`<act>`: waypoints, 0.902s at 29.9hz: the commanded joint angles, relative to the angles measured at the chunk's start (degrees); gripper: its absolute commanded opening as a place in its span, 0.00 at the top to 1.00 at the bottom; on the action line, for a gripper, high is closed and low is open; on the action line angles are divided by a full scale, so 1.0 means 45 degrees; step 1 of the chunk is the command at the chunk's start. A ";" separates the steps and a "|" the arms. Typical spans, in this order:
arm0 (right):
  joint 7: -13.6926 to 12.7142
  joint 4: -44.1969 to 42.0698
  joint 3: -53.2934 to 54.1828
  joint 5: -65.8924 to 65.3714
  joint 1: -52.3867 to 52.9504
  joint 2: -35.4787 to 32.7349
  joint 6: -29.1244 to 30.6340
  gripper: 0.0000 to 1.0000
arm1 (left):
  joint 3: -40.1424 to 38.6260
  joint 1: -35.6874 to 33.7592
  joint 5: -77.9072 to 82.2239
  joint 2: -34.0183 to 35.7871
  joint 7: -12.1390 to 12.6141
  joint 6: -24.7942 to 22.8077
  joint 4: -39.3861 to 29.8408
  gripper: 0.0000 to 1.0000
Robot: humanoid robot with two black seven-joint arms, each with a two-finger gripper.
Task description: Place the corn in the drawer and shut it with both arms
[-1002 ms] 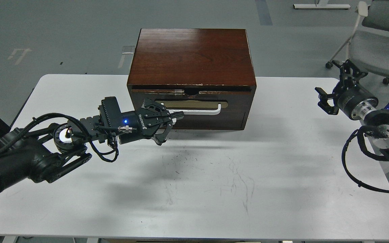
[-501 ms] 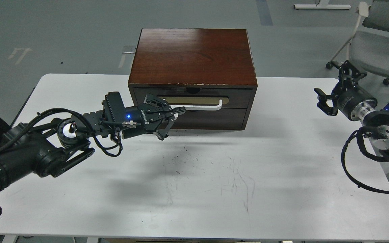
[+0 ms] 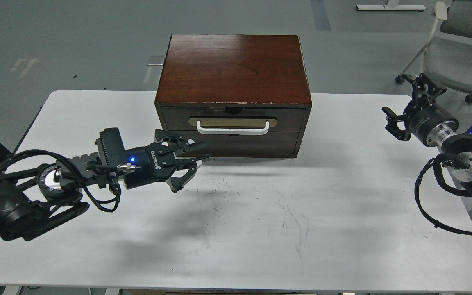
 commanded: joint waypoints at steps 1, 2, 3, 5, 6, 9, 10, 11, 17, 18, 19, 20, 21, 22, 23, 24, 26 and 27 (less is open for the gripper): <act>-0.0001 -0.0004 0.0000 -0.0019 0.0081 -0.0001 -0.0001 0.02 | -0.0063 -0.0091 -0.3093 0.1255 -0.0003 0.0000 -0.1055 0.67; -0.0001 -0.0004 0.0000 -0.0019 0.0100 -0.0001 -0.0001 0.02 | -0.0140 -0.0151 -0.3762 0.1316 -0.0003 0.0000 -0.1036 0.66; -0.0001 -0.0004 0.0000 -0.0019 0.0120 0.0019 -0.0001 0.02 | -0.0296 -0.0306 -0.5103 0.1355 -0.0003 0.0000 -0.1036 0.64; -0.0001 -0.0004 0.0000 -0.0019 0.0139 0.0019 -0.0001 0.02 | -0.0588 -0.0657 -0.6749 0.1394 -0.0003 0.0000 -0.1036 0.60; -0.0001 0.0016 0.0000 -0.0019 0.0159 0.0019 -0.0001 0.02 | -0.1054 -0.1026 -0.8633 0.1472 -0.0003 0.0000 -0.0920 0.54; -0.0001 0.0035 0.0000 -0.0019 0.0276 0.0019 -0.0001 0.02 | -0.2187 -0.1478 -1.3379 0.1706 -0.0003 -0.0804 -0.0298 0.31; -0.0001 0.0055 0.0000 -0.0019 0.0354 0.0019 -0.0001 0.02 | -0.2404 -0.1499 -1.4229 0.1765 -0.0003 -0.1624 -0.0081 0.21; -0.0001 0.0094 0.0000 -0.0019 0.0432 0.0019 -0.0001 0.02 | -0.2639 -0.1518 -1.5011 0.1804 -0.0003 -0.2502 0.0192 0.11; 0.0427 0.1088 0.0019 -0.0214 0.0901 0.0116 0.0019 0.02 | -0.3403 -0.1440 -1.8883 0.1259 -0.0003 -0.9068 0.3978 0.03; 0.0661 0.1341 0.0019 -0.0563 0.0921 0.0194 0.0019 0.02 | -0.3403 -0.1440 -1.9447 0.0716 -0.0003 -1.0040 0.5124 0.02; 0.0818 0.1460 0.0039 -0.0798 0.0902 0.0233 -0.0001 0.02 | -0.3364 -0.1421 -1.9685 0.0401 -0.0003 -1.0437 0.5716 0.02; 0.1109 0.1596 0.0058 -0.1245 0.0901 0.0330 0.0018 0.02 | -0.3267 -0.1363 -1.9958 -0.0201 -0.0003 -1.1175 0.6959 0.02; 0.1363 0.1617 0.0058 -0.1559 0.0901 0.0486 -0.0001 0.02 | -0.3227 -0.1323 -2.0115 -0.0749 -0.0003 -1.1840 0.8229 0.02; 0.1463 0.1598 0.0058 -0.1639 0.0901 0.0584 -0.0001 0.02 | -0.3285 -0.1304 -2.0155 -0.1025 -0.0003 -1.2214 0.8763 0.02; 0.1541 0.1559 0.0058 -0.1679 0.0901 0.0740 -0.0001 0.02 | -0.3324 -0.1284 -2.0272 -0.1472 -0.0003 -1.2444 0.9755 0.02; 0.1542 0.1520 0.0058 -0.1679 0.0921 0.0780 -0.0001 0.02 | -0.3344 -0.1284 -2.0350 -0.1670 -0.0003 -1.2444 1.0171 0.02; 0.1542 0.1500 0.0097 -0.1679 0.0902 0.0800 -0.0001 0.02 | -0.3325 -0.1284 -2.0526 -0.2177 -0.0003 -1.2444 1.1107 0.02; 0.1484 0.1500 0.0117 -0.1660 0.0901 0.0820 -0.0001 0.02 | -0.3324 -0.1265 -2.0565 -0.2354 -0.0003 -1.2444 1.1364 0.02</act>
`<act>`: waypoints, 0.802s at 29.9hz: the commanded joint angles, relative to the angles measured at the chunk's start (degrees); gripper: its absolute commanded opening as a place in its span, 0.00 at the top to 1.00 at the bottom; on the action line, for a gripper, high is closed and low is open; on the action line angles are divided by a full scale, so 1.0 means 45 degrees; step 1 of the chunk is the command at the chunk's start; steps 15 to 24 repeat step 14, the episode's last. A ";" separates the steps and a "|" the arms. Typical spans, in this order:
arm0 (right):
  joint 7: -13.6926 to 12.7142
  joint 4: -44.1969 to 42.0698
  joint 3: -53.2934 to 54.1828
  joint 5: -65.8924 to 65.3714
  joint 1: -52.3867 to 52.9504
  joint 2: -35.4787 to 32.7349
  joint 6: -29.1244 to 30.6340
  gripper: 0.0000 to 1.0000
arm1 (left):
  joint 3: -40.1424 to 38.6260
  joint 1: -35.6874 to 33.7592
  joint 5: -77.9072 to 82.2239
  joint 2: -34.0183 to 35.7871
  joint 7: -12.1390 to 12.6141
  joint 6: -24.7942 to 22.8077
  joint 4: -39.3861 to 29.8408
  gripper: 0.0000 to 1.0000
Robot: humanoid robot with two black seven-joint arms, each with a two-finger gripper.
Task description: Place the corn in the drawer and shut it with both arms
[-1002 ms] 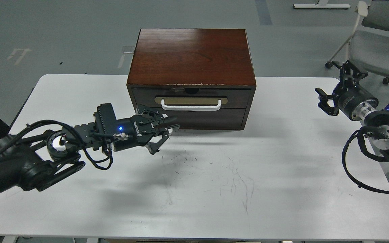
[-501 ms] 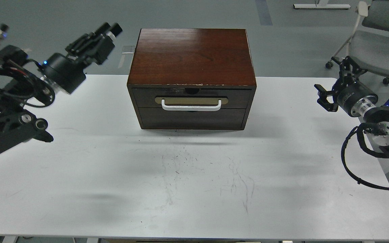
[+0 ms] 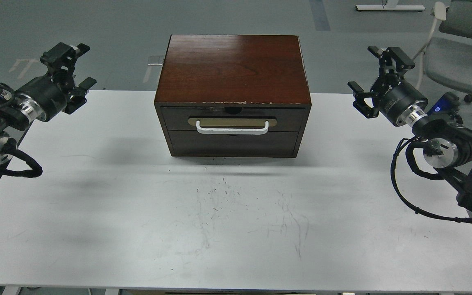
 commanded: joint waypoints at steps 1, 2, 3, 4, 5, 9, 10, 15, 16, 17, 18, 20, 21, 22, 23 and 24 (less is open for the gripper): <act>-0.0064 -0.0053 0.0069 -0.0013 -0.0028 0.0072 -0.0026 0.02 | -0.0019 0.0027 -0.0205 -0.0684 0.0000 -0.0109 0.1262 0.02; -0.0084 -0.0053 0.0069 -0.0033 -0.0028 0.0072 -0.0046 0.02 | -0.0019 0.0046 -0.0225 -0.0742 0.0000 -0.0109 0.1301 0.02; -0.0103 -0.0053 0.0088 -0.0013 -0.0028 0.0072 -0.0046 0.02 | -0.0019 0.0046 -0.0244 -0.0743 0.0000 -0.0109 0.1302 0.02; -0.0123 -0.0053 0.0089 -0.0013 -0.0008 0.0091 -0.0085 0.02 | -0.0019 0.0046 -0.0245 -0.0743 0.0000 -0.0109 0.1302 0.02; -0.0200 -0.0072 0.0166 0.0006 0.0011 0.0091 -0.0201 0.02 | -0.0038 0.0046 -0.0283 -0.0762 0.0000 -0.0109 0.1302 0.02; -0.0240 -0.0073 0.0264 0.0006 0.0187 0.0383 -0.1273 0.00 | -0.0019 0.0144 -0.0693 -0.0782 0.0000 -0.0109 0.1302 0.02; -0.0182 -0.0072 0.0264 0.0006 0.0245 0.0558 -0.1508 0.00 | -0.0019 0.0144 -0.0732 -0.0821 0.0000 -0.0109 0.1302 0.02; -0.0142 -0.0053 0.0265 0.0006 0.0265 0.0833 -0.1745 0.00 | -0.0058 0.0125 -0.0791 -0.0977 0.0000 -0.0109 0.1282 0.02; -0.0142 -0.0053 0.0265 0.0006 0.0265 0.0833 -0.1745 0.00 | -0.0058 0.0125 -0.0791 -0.0977 0.0000 -0.0109 0.1282 0.02; -0.0142 -0.0053 0.0265 0.0006 0.0265 0.0833 -0.1745 0.00 | -0.0058 0.0125 -0.0791 -0.0977 0.0000 -0.0109 0.1282 0.02; -0.0142 -0.0053 0.0265 0.0006 0.0265 0.0833 -0.1745 0.00 | -0.0058 0.0125 -0.0791 -0.0977 0.0000 -0.0109 0.1282 0.02; -0.0142 -0.0053 0.0265 0.0006 0.0265 0.0833 -0.1745 0.00 | -0.0058 0.0125 -0.0791 -0.0977 0.0000 -0.0109 0.1282 0.02; -0.0142 -0.0053 0.0265 0.0006 0.0265 0.0833 -0.1745 0.00 | -0.0058 0.0125 -0.0791 -0.0977 0.0000 -0.0109 0.1282 0.02; -0.0142 -0.0053 0.0265 0.0006 0.0265 0.0833 -0.1745 0.00 | -0.0058 0.0125 -0.0791 -0.0977 0.0000 -0.0109 0.1282 0.02; -0.0142 -0.0053 0.0265 0.0006 0.0265 0.0833 -0.1745 0.00 | -0.0058 0.0125 -0.0791 -0.0977 0.0000 -0.0109 0.1282 0.02; -0.0142 -0.0053 0.0265 0.0006 0.0265 0.0833 -0.1745 0.00 | -0.0058 0.0125 -0.0791 -0.0977 0.0000 -0.0109 0.1282 0.02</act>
